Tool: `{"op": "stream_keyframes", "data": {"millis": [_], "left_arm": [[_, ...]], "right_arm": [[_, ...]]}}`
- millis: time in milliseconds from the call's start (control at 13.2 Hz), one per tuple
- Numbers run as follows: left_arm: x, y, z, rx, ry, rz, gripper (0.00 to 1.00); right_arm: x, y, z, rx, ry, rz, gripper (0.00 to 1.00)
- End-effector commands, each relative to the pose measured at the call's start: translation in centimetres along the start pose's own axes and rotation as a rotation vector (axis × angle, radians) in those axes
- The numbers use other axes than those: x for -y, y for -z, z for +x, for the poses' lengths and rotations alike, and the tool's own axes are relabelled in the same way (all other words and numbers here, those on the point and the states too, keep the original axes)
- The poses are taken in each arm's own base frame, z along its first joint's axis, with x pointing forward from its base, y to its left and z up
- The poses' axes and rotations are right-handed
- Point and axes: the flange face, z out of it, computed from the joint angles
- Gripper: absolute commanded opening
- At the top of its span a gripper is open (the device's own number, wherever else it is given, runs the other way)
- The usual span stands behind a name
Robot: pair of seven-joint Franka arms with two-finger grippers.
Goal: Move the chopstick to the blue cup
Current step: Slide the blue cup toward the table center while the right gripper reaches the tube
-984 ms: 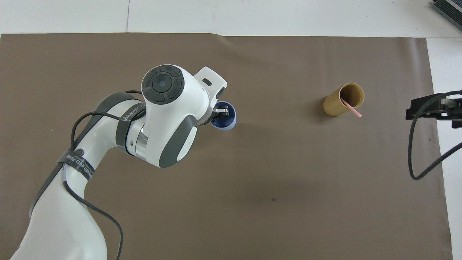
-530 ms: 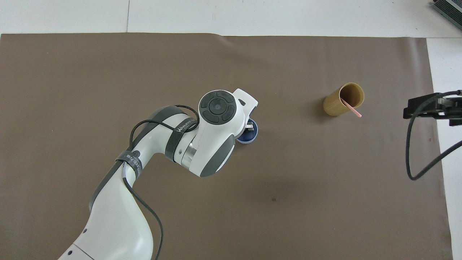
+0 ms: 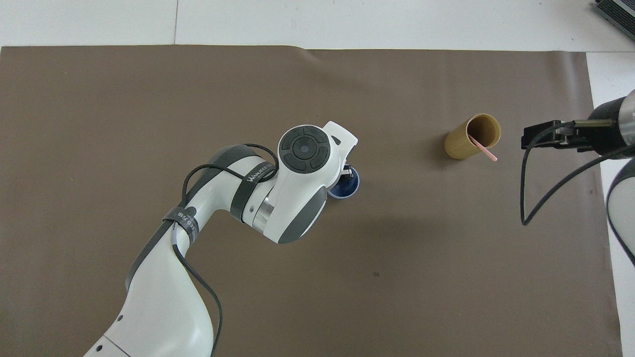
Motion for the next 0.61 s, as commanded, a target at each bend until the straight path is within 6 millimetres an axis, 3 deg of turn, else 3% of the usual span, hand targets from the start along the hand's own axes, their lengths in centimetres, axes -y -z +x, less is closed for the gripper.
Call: {"op": "stream_keyframes", "data": {"millis": [0, 76, 303, 530], "left_arm": [[0.5, 3.5, 0.6, -0.037, 0.018, 0.006, 1.0], [1.3, 6.1, 0.7, -0.041, 0.02, 0.013, 1.0], [7.8, 12.9, 3.7, -0.046, 0.022, 0.023, 1.0], [15.2, 18.5, 6.2, -0.072, -0.014, 0.021, 1.0]], "right_arm": [[0.8, -3.4, 0.8, 0.011, 0.056, 0.007, 1.0], [1.3, -5.2, 0.7, 0.006, 0.076, 0.004, 1.0], [1.4, -9.6, -0.2, 0.029, 0.1, 0.002, 0.97], [1.2, -11.9, -0.9, 0.017, 0.149, -0.006, 0.77]]}}
